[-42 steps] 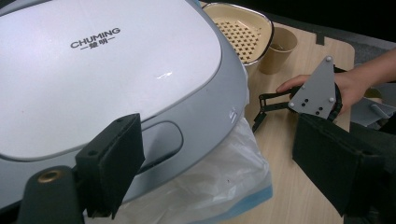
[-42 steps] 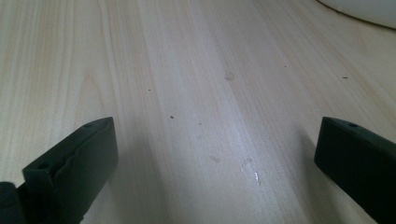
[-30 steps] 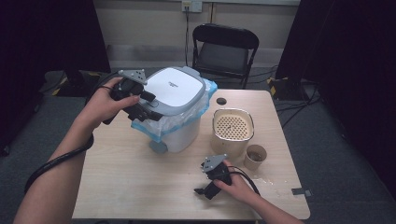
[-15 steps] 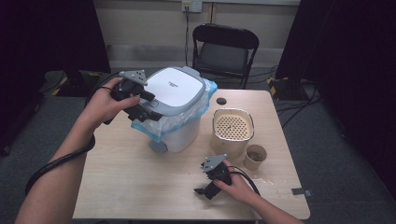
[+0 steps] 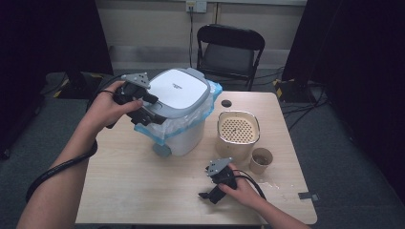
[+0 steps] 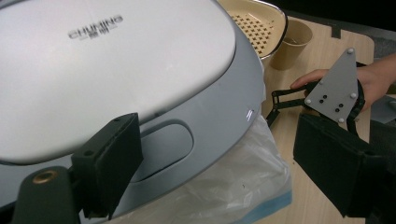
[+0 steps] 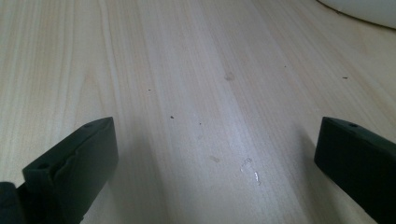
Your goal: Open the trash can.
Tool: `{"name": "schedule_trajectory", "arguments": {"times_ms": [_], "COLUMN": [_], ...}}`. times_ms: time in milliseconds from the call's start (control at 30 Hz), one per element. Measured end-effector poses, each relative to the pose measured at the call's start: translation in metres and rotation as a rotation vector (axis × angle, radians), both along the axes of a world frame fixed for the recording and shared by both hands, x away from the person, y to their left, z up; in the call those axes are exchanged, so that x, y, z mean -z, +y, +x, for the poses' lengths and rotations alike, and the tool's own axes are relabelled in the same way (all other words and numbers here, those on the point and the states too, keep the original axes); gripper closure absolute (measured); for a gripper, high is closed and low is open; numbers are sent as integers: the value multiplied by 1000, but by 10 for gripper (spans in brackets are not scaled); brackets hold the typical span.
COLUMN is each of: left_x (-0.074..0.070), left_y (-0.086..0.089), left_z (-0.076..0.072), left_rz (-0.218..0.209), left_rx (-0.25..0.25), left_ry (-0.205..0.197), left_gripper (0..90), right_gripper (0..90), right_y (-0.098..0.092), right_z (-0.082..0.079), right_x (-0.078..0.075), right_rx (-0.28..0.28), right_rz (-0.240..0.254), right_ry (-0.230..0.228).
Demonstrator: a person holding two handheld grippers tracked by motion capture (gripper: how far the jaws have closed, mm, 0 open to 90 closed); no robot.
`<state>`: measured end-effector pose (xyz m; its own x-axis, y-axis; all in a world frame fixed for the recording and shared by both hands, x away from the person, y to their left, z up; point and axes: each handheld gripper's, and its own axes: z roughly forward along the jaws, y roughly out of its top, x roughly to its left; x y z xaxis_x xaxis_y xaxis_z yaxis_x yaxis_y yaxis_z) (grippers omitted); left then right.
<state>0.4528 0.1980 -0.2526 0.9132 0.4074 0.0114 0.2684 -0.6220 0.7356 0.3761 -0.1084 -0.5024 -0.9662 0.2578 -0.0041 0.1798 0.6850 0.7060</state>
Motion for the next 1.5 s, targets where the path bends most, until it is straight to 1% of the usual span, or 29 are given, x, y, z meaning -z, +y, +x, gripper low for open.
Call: {"name": "schedule_trajectory", "arguments": {"times_ms": [67, 133, 167, 233, 267, 333, 367, 500, 533, 633, 700, 767, 833, 933, 967, 1000, 1033, 1067, 1200, 1233, 1267, 1300, 1333, 1367, 1400, 1433, 1500], "left_x": [0, 0, -1, -1, -1, 0, 1, 2, 2, 4, 8, 10, 16, 24, 24, 30, 33, 36, 48, 48, 53, 53, 58, 61, 64, 65, 72], "left_y": [0, 0, 0, 1, 2, 3, 3, 4, 4, 4, 4, 5, 7, 8, 8, 8, 8, 8, 8, 8, 8, 8, 9, 9, 9, 9, 9], "left_z": [-1, -2, -2, -4, -5, -7, -9, -14, -18, -26, -31, -33, -39, -46, -46, -50, -52, -54, -61, -61, -63, -63, -65, -66, -67, -68, -70], "left_rz": [-1, 17, 30, 19, 17, 2, -7, -8, -22, -29, -43, -35, -54, -65, -65, -81, -85, -81, -85, -85, -95, -95, -103, -97, -100, -89, -104], "left_rx": [-6, -7, 3, -15, -16, -16, -14, -9, -4, 21, 19, 25, 32, 34, 34, 46, 51, 53, 62, 62, 59, 59, 57, 61, 57, 60, 60], "left_ry": [-2, -5, -13, -14, -17, -11, -11, -9, -6, 4, 10, 10, 21, 27, 27, 31, 38, 40, 50, 50, 56, 56, 57, 59, 59, 59, 63], "left_gripper": [149, 144, 142, 149, 159, 153, 156, 158, 157, 159, 160, 159, 159, 159, 159, 159, 160, 162, 160, 160, 160, 160, 160, 160, 160, 159, 160], "right_gripper": [0, 0, 0, 0, 0, 0, 0, 0, 0, 0, 0, 0, 0, 0, 0, 0, 0, 0, 0, 0, 0, 0, 0, 0, 0, 0, 0], "right_y": [0, 0, 0, 0, 0, 0, 0, 0, 0, 0, 0, 0, 0, 0, 0, 0, 0, 0, 0, 0, 0, 0, 0, 0, 0, 0, 0], "right_z": [0, 1, 0, 0, 0, 0, 0, 0, 0, 0, 0, 0, 1, 1, 0, 1, 1, 1, 0, 0, 0, 0, 0, 0, 0, 0, 1], "right_x": [0, 0, 0, 0, 0, 0, 0, 0, 0, 0, 0, 0, 0, 0, 0, 0, 0, 0, 0, 0, 0, 0, 0, 0, 0, 0, 0], "right_rx": [0, -6, -3, -2, -2, -3, -2, -3, -3, -1, 6, 1, -1, -1, 2, 0, 1, -1, 3, 3, 1, 1, 2, 1, 1, 1, 0], "right_rz": [0, -2, -2, -1, -2, -1, -1, -2, -2, -4, -8, -4, -2, -2, -6, -3, -3, -2, -3, -3, -1, -1, -1, -1, -1, -1, -1], "right_ry": [0, -3, -2, -2, -1, -2, -2, -2, -2, -2, -3, -10, -9, -9, -13, -10, -10, -9, -12, -12, -10, -10, -10, -11, -10, -10, -11]}}
